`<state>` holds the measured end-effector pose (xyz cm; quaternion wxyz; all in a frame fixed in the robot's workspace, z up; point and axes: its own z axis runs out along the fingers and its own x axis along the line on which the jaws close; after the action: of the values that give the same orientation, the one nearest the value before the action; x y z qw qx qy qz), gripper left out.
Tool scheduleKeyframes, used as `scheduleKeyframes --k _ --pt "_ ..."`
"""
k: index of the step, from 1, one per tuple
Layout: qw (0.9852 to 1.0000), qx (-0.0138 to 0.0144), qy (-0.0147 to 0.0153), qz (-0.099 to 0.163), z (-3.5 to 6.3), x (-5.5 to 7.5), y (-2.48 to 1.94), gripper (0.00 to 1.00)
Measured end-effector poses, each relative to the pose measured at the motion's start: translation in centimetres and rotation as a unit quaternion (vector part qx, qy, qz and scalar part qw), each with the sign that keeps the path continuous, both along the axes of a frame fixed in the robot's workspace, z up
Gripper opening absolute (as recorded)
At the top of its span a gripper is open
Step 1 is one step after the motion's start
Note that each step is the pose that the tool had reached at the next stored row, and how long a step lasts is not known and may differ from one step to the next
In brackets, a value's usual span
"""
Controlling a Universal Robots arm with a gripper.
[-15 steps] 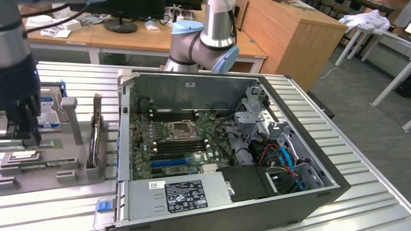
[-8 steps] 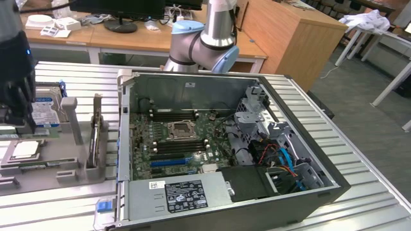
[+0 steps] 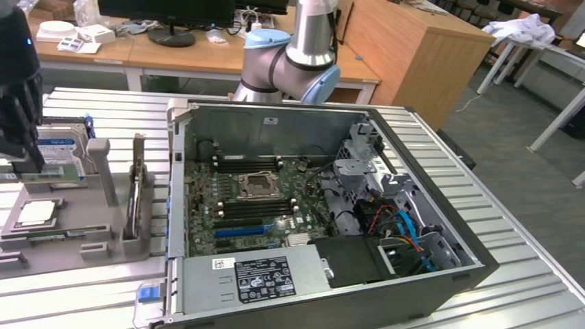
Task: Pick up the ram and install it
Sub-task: 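Pick up the ram and move it above insertion slot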
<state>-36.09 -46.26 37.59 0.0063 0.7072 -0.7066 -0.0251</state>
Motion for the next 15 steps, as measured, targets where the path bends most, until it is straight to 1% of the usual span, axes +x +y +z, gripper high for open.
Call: scheduleKeyframes --k 4,9,10,15 --pt "1.0 0.0 0.0 0.0 1.18 0.0 0.0 0.12" --pt "1.0 0.0 0.0 0.0 2.15 0.0 0.0 0.12" --pt "1.0 0.0 0.0 0.0 2.29 0.0 0.0 0.12" --pt "1.0 0.0 0.0 0.0 2.31 0.0 0.0 0.12"
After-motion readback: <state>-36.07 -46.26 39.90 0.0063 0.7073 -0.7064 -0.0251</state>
